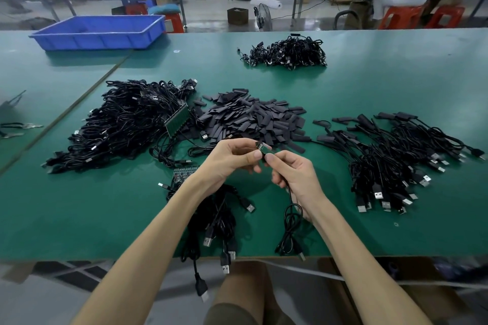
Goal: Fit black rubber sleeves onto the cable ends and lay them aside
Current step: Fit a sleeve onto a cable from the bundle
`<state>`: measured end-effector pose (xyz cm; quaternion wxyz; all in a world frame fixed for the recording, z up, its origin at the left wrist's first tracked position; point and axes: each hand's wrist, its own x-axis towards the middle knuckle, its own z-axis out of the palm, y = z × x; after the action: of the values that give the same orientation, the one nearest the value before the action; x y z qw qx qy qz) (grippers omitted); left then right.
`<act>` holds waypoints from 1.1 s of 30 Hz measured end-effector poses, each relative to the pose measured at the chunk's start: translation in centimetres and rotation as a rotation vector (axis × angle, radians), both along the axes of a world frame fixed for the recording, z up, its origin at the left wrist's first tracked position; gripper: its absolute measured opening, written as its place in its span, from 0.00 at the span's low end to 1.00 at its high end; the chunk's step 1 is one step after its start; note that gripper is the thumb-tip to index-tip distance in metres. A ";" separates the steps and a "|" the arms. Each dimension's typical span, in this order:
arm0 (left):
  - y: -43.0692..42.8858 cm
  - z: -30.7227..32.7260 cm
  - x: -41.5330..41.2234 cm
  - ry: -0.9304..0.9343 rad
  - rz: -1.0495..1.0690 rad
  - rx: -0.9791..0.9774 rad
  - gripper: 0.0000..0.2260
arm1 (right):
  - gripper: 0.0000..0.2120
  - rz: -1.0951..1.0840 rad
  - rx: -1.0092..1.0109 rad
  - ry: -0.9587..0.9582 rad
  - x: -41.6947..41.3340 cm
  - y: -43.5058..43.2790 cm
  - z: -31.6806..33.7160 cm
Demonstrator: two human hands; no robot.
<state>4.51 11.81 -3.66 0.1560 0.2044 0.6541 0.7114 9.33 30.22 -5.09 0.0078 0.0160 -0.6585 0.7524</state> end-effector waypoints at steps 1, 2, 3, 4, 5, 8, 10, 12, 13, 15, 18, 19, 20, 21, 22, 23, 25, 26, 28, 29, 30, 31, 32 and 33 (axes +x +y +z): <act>0.0 -0.1 0.0 -0.004 0.002 0.019 0.11 | 0.08 -0.005 0.005 0.001 0.0 0.0 0.0; 0.1 -0.2 -0.1 -0.006 0.011 0.045 0.10 | 0.08 -0.010 0.008 0.001 0.0 0.0 0.0; 0.1 -0.2 -0.1 -0.010 0.032 0.082 0.10 | 0.09 -0.016 0.008 0.001 0.0 -0.1 0.0; 0.0 -0.3 -0.1 -0.017 0.064 0.124 0.09 | 0.09 -0.020 0.011 0.004 -0.1 -0.1 0.0; 0.0 -0.3 -0.2 -0.030 0.100 0.163 0.09 | 0.10 -0.021 0.016 0.007 -0.1 -0.2 -0.1; -0.1 -0.4 -0.3 -0.064 0.161 0.216 0.11 | 0.10 -0.002 0.025 0.018 -0.1 -0.2 -0.2; -0.1 -0.4 -0.3 -0.081 0.172 0.222 0.11 | 0.10 0.001 0.004 0.014 -0.2 -0.3 -0.3; -0.1 -0.3 -0.2 -0.083 0.182 0.224 0.12 | 0.10 -0.003 -0.014 0.008 -0.2 -0.2 -0.3; 0.0 -0.3 -0.2 -0.079 0.188 0.227 0.12 | 0.12 -0.006 -0.018 0.005 -0.2 -0.2 -0.3; -0.1 -0.2 -0.1 -0.079 0.199 0.234 0.12 | 0.16 -0.013 -0.029 -0.018 -0.2 -0.3 -0.3; -0.1 -0.2 -0.1 -0.098 0.204 0.238 0.11 | 0.19 -0.019 -0.023 -0.038 -0.1 -0.3 -0.2; -0.1 -0.2 0.0 -0.104 0.208 0.235 0.11 | 0.18 -0.013 -0.017 -0.029 -0.1 -0.2 -0.3; -0.1 -0.2 0.0 -0.107 0.211 0.231 0.11 | 0.16 -0.003 -0.012 -0.017 0.0 -0.2 -0.3; -0.1 -0.2 0.0 -0.108 0.213 0.227 0.11 | 0.15 0.009 -0.009 -0.007 0.0 -0.2 -0.2; 0.0 -0.2 0.1 -0.111 0.216 0.228 0.11 | 0.13 0.021 -0.017 -0.001 0.1 -0.1 -0.2; 0.0 -0.2 0.0 -0.114 0.223 0.236 0.11 | 0.13 0.033 -0.032 0.001 0.1 -0.1 -0.1; 0.0 -0.2 0.0 -0.115 0.249 0.270 0.10 | 0.12 0.060 -0.058 0.001 0.2 0.0 -0.1; 0.0 -0.3 0.0 -0.112 0.256 0.283 0.10 | 0.12 0.072 -0.060 0.001 0.2 0.1 -0.1; -0.1 -0.3 0.0 -0.097 0.252 0.272 0.11 | 0.11 0.082 -0.051 0.003 0.2 0.1 -0.1; -0.1 -0.3 0.1 -0.091 0.244 0.256 0.11 | 0.11 0.080 -0.046 0.005 0.2 0.0 -0.1; -0.1 -0.3 0.1 -0.089 0.235 0.243 0.12 | 0.11 0.075 -0.045 0.005 0.2 0.0 -0.2; -0.1 -0.3 0.1 -0.090 0.225 0.232 0.13 | 0.11 0.068 -0.047 0.005 0.2 0.0 -0.2; -0.1 -0.3 0.1 -0.093 0.218 0.223 0.14 | 0.11 0.062 -0.050 0.004 0.1 0.0 -0.2; -0.1 -0.3 0.1 -0.094 0.214 0.213 0.14 | 0.11 0.057 -0.051 0.003 0.1 0.1 -0.3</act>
<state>4.60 11.72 -3.98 0.0872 0.1152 0.5851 0.7980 9.46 30.28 -5.35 -0.0120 0.0357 -0.6385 0.7687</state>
